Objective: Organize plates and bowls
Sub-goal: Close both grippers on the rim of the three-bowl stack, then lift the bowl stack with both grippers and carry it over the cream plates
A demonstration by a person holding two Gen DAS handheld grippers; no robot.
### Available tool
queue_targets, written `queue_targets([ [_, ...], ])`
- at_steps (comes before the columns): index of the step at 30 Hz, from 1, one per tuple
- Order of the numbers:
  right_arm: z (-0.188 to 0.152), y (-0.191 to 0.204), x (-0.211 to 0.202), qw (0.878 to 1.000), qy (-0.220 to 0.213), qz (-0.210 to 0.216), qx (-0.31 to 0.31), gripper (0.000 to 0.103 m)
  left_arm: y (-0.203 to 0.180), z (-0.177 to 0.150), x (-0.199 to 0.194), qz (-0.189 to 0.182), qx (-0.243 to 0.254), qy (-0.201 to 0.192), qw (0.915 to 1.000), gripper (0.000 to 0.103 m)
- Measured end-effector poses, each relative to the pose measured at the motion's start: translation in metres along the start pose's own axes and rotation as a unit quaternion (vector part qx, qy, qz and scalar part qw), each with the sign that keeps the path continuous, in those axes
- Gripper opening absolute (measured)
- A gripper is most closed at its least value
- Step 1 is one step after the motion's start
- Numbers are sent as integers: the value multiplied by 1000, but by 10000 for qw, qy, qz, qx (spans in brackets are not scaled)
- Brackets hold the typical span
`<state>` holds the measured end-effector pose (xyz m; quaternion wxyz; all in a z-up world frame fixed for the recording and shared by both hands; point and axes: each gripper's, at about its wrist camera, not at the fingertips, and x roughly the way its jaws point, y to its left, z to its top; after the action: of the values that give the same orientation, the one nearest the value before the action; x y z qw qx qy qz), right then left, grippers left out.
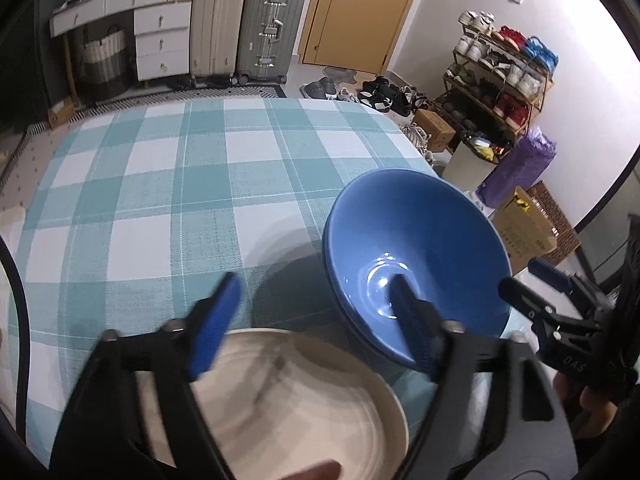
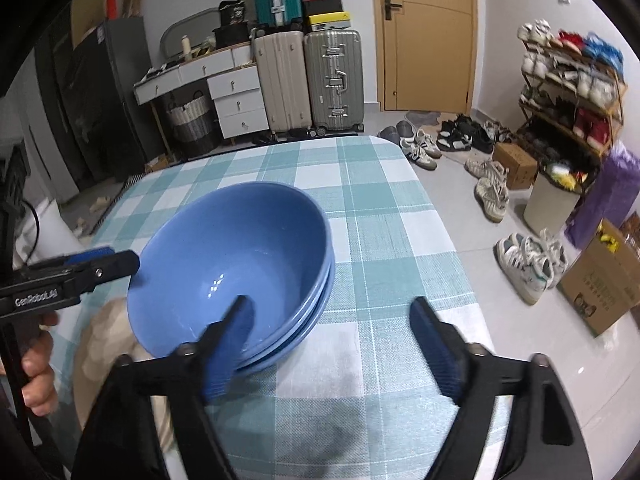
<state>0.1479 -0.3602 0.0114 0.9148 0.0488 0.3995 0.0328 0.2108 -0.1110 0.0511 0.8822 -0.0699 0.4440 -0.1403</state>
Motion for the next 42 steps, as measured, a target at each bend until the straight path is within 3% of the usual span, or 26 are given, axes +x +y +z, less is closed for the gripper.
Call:
queue_targets([
  [2, 1, -5, 3, 9998, 23, 77, 171, 85, 3, 2, 3, -56, -61, 20, 10000, 80],
  [7, 6, -22, 17, 9966, 150, 382, 709, 86, 6, 5, 20, -151, -234, 156, 9995, 101],
  [16, 0, -25, 37, 9912, 222, 856, 985, 86, 9, 1, 53, -438, -565, 424, 9965, 101],
  [21, -6, -24, 44, 9887, 245, 1071, 1016, 70, 10, 0, 62, -552, -650, 420, 9955, 101],
  [23, -6, -22, 43, 9878, 211, 1176, 1002, 65, 10, 0, 63, -533, -655, 423, 9955, 93],
  [25, -6, -20, 42, 9877, 188, 1221, 957, 60, 10, 1, 66, -523, -683, 460, 9952, 76],
  [34, -3, -11, 40, 9879, 171, 1306, 823, 42, 0, 4, 69, -581, -401, 426, 9966, 32],
  [37, -3, -9, 38, 9890, 171, 1243, 789, 40, -4, 4, 67, -614, -309, 432, 9967, 24],
  [42, -4, -10, 37, 9896, 182, 1170, 818, 37, -10, 5, 64, -525, -176, 399, 9977, 24],
])
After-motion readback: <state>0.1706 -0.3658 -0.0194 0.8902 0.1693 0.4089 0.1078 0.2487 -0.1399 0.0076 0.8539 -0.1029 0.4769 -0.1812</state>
